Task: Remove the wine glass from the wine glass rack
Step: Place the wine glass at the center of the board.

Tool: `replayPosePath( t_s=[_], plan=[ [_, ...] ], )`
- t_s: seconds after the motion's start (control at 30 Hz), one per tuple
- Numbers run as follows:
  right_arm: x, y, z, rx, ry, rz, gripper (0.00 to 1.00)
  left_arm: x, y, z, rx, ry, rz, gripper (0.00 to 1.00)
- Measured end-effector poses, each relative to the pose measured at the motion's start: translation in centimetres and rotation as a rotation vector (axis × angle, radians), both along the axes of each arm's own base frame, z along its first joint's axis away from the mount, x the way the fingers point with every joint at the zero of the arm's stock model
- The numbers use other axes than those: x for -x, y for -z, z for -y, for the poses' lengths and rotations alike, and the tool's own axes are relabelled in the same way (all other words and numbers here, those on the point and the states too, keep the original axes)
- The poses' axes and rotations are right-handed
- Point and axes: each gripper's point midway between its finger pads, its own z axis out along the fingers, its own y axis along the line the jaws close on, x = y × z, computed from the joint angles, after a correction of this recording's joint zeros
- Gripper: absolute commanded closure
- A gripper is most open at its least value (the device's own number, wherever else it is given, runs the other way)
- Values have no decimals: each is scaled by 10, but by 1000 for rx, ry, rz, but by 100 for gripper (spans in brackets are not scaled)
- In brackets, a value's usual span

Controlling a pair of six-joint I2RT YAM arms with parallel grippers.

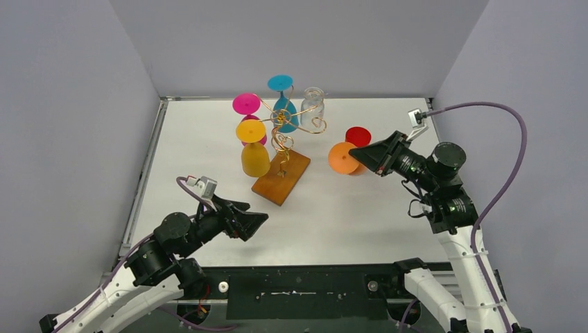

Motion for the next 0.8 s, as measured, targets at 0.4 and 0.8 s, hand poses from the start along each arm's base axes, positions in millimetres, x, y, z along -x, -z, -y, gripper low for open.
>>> replayPosePath(
  t_s=[0.4, 0.8],
  plan=[
    [50, 38, -43, 14, -256, -84, 100, 1, -24, 60, 256, 149, -137, 19],
    [81, 75, -99, 31, -427, -176, 100, 0, -48, 86, 469, 222, -184, 43]
  ],
)
